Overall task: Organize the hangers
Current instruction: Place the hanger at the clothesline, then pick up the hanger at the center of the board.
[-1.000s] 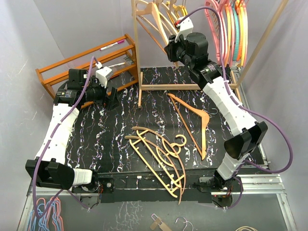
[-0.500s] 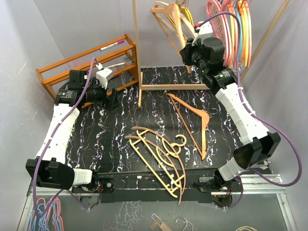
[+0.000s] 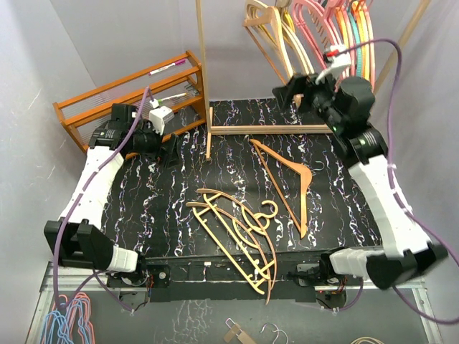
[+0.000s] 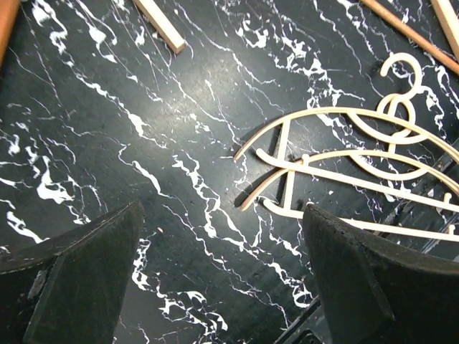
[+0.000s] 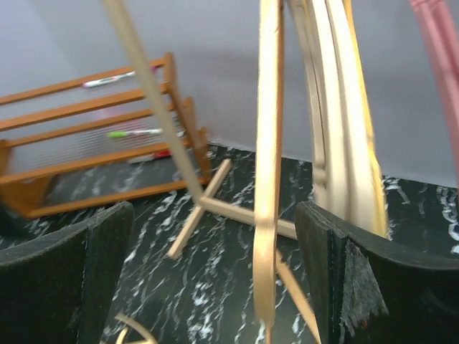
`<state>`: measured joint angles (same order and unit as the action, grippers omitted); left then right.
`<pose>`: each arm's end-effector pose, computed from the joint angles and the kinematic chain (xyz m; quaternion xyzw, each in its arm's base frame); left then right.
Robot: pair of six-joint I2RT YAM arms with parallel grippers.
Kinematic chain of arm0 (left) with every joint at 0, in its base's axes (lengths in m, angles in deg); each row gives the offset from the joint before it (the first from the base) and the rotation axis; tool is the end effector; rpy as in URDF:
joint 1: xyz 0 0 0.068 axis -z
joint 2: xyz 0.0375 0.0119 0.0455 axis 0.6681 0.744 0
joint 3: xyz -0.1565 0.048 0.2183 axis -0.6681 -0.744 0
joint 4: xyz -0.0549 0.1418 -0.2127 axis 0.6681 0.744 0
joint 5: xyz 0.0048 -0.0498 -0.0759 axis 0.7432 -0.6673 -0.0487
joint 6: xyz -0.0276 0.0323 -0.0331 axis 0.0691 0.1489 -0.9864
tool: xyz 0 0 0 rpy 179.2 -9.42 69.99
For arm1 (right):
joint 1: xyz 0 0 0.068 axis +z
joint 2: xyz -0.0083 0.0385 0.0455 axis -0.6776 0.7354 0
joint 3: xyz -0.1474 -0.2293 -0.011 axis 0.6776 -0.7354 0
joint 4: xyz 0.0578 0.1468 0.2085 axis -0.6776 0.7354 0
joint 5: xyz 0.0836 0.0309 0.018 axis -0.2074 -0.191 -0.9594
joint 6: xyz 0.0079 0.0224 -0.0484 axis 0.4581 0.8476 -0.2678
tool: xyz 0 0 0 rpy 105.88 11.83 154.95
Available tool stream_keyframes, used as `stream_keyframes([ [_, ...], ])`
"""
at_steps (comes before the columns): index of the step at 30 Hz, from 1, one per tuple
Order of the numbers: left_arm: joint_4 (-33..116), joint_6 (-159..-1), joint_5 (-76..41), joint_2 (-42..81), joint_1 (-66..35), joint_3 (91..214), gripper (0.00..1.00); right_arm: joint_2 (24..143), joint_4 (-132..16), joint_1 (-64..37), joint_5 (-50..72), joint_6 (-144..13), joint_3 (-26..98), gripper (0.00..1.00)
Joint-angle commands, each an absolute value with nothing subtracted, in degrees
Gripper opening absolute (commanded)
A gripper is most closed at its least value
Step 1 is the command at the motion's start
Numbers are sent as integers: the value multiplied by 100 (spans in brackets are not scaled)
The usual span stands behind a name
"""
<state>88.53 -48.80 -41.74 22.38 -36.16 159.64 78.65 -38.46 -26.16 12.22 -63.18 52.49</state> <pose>0.2810 -0.0476 0.3638 0.2977 0.8390 -0.2139 0.4021 0.2729 0.0848 0.4867 -0.0817 0.7271 0.1892 0.6548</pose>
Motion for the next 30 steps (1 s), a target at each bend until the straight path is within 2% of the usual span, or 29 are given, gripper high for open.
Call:
stream_keyframes([
  [1, 9047, -4713, -4200, 2469, -3532, 16078, 91, 6367, -4418, -2596, 45, -5838, 4029, 99],
  [5, 9122, -4494, -3636, 2736, -3166, 16063, 91, 5043, -4083, -2597, -327, -5404, 2661, 99],
  [8, 9174, -4203, -3170, 3099, -2558, 16008, 91, 4597, -3864, -2596, -249, -5048, 1855, 99],
  [11, 9075, -3946, -2884, 3583, -1768, 16024, 91, 4422, -4308, -2600, -253, -4654, 1241, 99],
  [15, 8460, -3579, -3072, 3974, -731, 15976, 87, 4597, -5015, -2596, -334, -4215, 1012, 99],
  [18, 7661, -3209, -3176, 4098, -307, 15662, 85, 4693, -5247, -2596, -380, -4043, 993, 99],
  [21, 6948, -2975, -3256, 4274, -161, 15448, 82, 4615, -5338, -2596, -336, -3980, 885, 99],
  [25, 6930, -2703, -3258, 4707, -97, 15524, 77, 4391, -5252, -2602, -192, -3968, 720, 99],
  [30, 6477, -2374, -2980, 4820, -71, 14972, 75, 4237, -5095, -2596, -54, -4035, 628, 99],
])
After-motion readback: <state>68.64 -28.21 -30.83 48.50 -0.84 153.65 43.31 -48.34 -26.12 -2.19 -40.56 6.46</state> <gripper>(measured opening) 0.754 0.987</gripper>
